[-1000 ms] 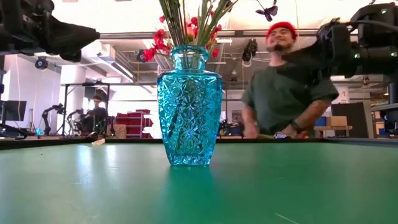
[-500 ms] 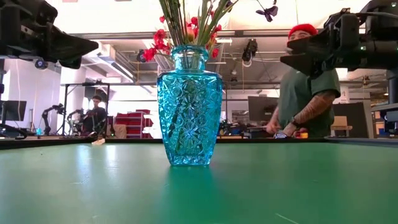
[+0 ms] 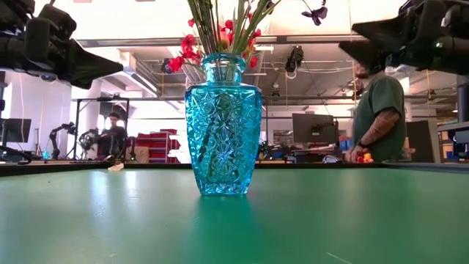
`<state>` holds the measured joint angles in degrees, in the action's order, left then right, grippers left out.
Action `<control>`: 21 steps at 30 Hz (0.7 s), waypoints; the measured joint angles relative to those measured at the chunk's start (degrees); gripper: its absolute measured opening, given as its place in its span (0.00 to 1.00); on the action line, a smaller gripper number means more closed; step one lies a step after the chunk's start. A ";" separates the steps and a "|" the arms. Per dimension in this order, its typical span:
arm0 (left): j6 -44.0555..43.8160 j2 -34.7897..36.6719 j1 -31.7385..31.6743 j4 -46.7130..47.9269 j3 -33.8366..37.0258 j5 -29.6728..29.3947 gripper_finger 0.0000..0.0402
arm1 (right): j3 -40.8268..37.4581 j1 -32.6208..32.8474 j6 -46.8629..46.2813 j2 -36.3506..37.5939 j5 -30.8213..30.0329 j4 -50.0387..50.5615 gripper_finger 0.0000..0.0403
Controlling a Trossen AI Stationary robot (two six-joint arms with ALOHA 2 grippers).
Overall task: Sort flowers into vase by color
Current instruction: Return to Home Position
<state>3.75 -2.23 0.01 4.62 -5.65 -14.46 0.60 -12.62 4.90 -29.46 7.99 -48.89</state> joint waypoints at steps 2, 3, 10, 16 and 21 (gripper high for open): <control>0.00 -0.37 0.00 0.04 0.00 0.00 0.00 | 0.00 0.00 0.71 2.04 0.02 0.14 0.88; 0.00 -0.54 0.00 0.01 0.00 0.00 0.00 | 0.00 0.00 0.82 3.15 0.12 0.47 0.88; 0.01 -1.77 0.00 0.11 0.00 0.00 0.00 | -0.02 0.00 1.00 12.19 4.50 5.44 0.88; 0.01 -2.86 0.00 0.05 0.00 0.00 0.00 | -0.02 -0.01 1.31 21.38 6.24 12.38 0.88; 0.00 -3.82 0.00 0.04 0.00 0.00 0.00 | -0.07 0.00 -1.87 29.19 10.52 16.99 0.88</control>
<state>3.75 -6.06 0.01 4.67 -5.65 -14.46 0.53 -12.62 3.03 -0.26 18.51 -31.90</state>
